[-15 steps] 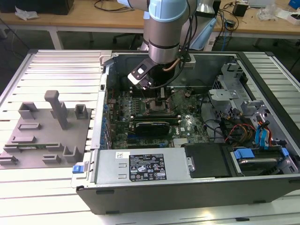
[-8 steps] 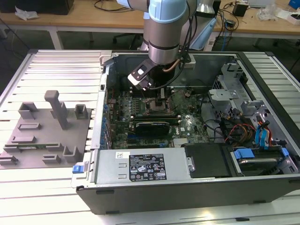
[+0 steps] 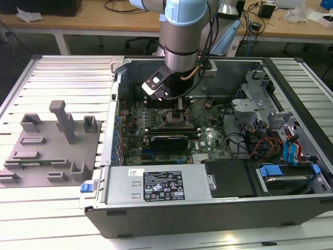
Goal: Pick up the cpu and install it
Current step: 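Place the cpu into insertion slot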
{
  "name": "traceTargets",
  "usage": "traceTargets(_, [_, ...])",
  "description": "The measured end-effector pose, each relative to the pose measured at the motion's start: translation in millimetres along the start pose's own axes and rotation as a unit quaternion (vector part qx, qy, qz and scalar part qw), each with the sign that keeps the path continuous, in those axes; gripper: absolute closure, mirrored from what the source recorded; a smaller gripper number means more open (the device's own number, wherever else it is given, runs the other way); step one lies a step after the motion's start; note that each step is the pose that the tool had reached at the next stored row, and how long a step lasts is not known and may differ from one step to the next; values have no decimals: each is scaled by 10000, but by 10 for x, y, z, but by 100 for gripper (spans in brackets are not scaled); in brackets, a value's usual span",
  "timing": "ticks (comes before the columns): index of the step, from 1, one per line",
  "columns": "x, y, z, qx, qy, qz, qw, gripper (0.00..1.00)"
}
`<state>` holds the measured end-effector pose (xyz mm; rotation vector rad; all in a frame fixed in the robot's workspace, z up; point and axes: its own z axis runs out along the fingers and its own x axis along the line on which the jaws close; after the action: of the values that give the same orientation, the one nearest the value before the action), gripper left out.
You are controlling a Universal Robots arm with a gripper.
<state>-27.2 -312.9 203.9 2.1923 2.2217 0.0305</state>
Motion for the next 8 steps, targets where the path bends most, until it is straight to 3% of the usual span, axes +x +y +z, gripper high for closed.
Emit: traceTargets(8, [2,1,-7,-3,6,1,10000,89])
